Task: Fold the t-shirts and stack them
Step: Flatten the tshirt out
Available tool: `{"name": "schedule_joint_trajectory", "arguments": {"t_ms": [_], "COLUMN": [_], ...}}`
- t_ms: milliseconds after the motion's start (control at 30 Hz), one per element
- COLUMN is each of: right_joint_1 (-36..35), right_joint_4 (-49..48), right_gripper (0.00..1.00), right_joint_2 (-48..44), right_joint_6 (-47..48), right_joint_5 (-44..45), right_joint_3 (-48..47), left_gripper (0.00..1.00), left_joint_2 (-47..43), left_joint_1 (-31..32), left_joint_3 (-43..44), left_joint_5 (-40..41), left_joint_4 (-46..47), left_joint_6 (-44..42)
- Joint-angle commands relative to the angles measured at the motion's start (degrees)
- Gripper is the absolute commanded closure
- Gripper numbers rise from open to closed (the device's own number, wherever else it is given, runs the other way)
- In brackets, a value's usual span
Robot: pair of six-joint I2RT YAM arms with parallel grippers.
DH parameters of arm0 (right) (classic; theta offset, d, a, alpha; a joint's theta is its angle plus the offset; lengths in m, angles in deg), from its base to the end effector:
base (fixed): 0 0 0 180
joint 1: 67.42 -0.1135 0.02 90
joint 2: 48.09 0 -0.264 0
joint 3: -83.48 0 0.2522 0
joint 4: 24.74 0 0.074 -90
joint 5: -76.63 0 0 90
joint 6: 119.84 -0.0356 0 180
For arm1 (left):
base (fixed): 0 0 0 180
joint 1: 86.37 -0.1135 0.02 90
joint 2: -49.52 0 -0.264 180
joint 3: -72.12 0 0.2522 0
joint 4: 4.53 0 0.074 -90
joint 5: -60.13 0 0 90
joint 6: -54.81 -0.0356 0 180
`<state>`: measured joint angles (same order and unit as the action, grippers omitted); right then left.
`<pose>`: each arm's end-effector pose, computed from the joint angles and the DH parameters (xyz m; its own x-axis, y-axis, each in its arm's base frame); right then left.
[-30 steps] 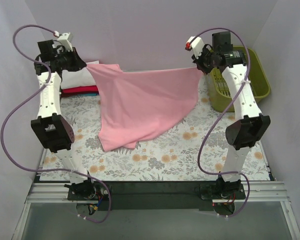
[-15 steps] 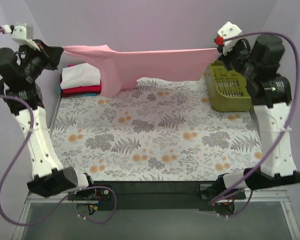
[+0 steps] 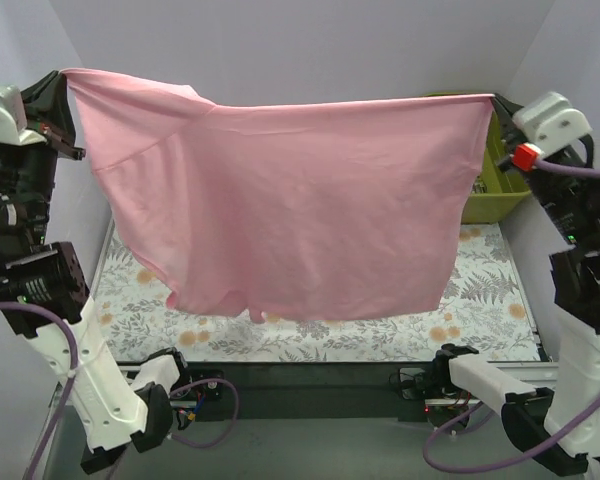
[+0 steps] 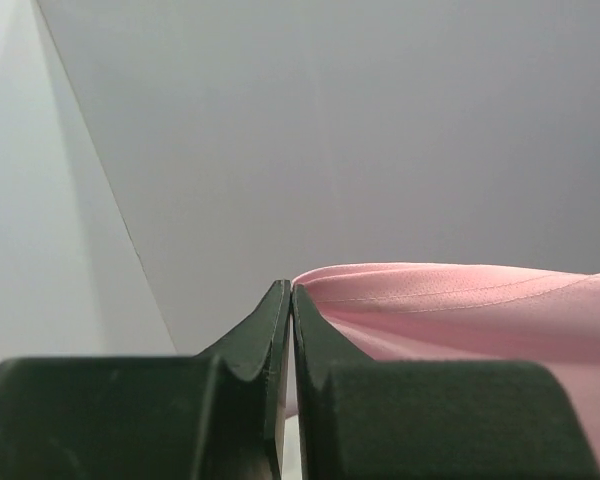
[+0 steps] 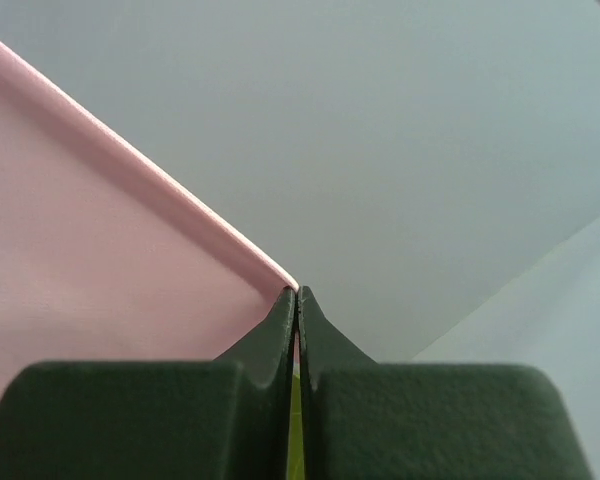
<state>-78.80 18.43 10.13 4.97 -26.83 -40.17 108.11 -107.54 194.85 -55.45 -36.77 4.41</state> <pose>0.0830 0.0252 0.6084 0.5350 -0.4586 -0.7095 -0.1190 0.7906 -0.6007 0.0825 0.0155 0.6218 0.3694 -0.4735 -0.7996 0.3265 0.8717 -0.3654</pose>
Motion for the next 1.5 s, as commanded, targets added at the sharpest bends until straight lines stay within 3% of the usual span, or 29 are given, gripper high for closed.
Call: {"name": "schedule_joint_trajectory", "arguments": {"t_ms": [0, 100, 233, 500, 733, 933, 1133, 1467], "right_joint_1": [0.21, 0.21, 0.21, 0.04, 0.04, 0.21, 0.21, 1.36], "right_joint_4": [-2.07, -3.65, -9.97, -20.51, -23.08, -22.99, -22.29, -16.05], "right_gripper": [0.99, 0.99, 0.99, 0.99, 0.99, 0.99, 0.99, 0.99], "right_joint_2": [6.99, 9.46, 11.47, 20.26, 35.80, 44.08, 45.84, 41.72], "right_joint_6": [2.99, 3.25, 5.62, 9.48, 12.92, 14.85, 14.76, 17.21], "right_joint_5": [-2.09, -4.47, -6.49, -6.68, -4.04, -1.49, -1.66, -3.94], "right_joint_3": [4.94, 10.99, 26.25, 42.63, 38.80, 33.86, 31.31, 31.22], "left_gripper": [1.00, 1.00, 1.00, 1.00, 1.00, 1.00, 1.00, 1.00], "left_joint_2": [6.79, 7.51, 8.55, 20.39, 40.69, 51.35, 51.37, 32.84], "left_joint_1": [-0.10, -0.10, 0.16, 7.88, 12.99, 15.45, 16.25, 16.33], "left_joint_3": [-2.25, -7.43, -22.26, -36.01, -29.97, -22.41, -21.43, -34.07], "left_joint_5": [-0.51, -3.32, -11.31, -7.39, -3.42, -0.17, 1.06, -1.92], "left_joint_4": [-5.95, -7.27, -7.71, -1.48, 2.83, 2.75, 2.40, -4.98], "left_joint_6": [-5.84, -6.63, -5.67, -6.63, -6.72, -8.13, -8.39, -17.52]}}
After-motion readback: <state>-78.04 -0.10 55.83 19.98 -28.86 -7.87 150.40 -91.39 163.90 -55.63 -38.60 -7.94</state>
